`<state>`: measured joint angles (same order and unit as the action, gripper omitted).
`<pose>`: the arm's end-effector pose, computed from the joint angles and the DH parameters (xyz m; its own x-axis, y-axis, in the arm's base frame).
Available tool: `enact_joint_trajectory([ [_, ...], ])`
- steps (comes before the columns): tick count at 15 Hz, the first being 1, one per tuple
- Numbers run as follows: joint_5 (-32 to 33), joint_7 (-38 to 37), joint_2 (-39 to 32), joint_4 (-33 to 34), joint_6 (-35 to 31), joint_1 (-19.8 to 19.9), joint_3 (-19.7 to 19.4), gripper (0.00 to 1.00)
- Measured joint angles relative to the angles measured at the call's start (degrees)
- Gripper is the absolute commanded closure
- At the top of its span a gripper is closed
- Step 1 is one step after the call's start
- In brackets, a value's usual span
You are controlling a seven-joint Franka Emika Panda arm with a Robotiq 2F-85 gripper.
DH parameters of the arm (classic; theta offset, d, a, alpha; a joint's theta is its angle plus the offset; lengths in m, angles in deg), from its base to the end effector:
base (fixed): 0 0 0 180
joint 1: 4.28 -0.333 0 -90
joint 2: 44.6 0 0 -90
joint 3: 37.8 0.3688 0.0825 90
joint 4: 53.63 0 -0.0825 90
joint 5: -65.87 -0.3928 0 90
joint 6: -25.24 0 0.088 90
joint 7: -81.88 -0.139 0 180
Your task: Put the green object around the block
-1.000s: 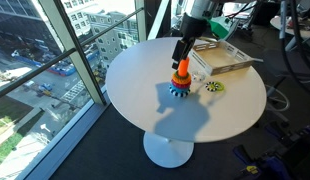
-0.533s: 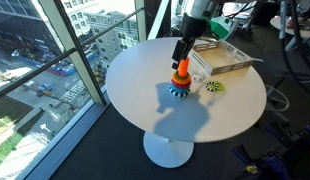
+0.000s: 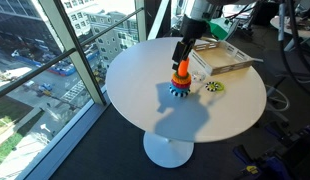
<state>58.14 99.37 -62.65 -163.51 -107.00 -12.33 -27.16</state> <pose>0.6176 0.2077 0.3536 0.8593 0.4982 0.1158 0.5105 -0.8493 -0.1344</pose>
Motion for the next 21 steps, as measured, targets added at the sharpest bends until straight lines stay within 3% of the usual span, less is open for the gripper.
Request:
enact_joint_trajectory([
  [8, 0.75, -2.4, -0.02, 0.0, -0.02, 0.0, -0.03, 0.0],
  [21, 2.33, -0.21, -0.39, 0.0, -3.11, -0.03, 0.04, 0.0],
])
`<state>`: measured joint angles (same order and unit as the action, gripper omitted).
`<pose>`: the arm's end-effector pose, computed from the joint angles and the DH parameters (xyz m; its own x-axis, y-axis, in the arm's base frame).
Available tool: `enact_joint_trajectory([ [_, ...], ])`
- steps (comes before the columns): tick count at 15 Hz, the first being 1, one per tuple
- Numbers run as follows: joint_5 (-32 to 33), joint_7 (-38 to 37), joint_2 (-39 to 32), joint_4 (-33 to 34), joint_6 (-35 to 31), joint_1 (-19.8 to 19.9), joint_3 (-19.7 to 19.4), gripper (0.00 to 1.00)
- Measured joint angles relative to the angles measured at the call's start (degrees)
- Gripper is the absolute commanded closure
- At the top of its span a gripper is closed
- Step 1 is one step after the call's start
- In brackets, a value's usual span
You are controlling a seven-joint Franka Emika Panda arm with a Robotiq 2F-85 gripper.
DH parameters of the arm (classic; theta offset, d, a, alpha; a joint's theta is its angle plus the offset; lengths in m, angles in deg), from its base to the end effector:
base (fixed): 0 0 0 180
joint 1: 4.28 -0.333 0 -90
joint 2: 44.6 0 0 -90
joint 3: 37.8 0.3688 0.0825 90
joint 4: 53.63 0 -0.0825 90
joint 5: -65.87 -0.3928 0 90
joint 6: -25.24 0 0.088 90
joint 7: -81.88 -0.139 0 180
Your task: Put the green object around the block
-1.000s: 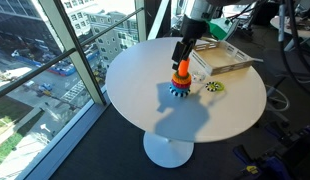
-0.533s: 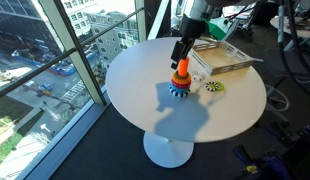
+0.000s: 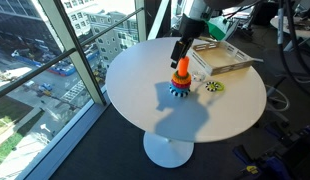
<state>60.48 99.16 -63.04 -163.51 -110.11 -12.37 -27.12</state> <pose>0.6249 0.2080 0.3545 0.8442 0.5131 0.1548 0.5293 -0.8436 -0.0903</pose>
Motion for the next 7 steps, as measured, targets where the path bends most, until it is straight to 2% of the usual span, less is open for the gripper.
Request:
enact_joint_trajectory([
  [7, 1.7, -0.37, -0.08, 0.0, 0.16, 0.0, -0.1, 0.0],
])
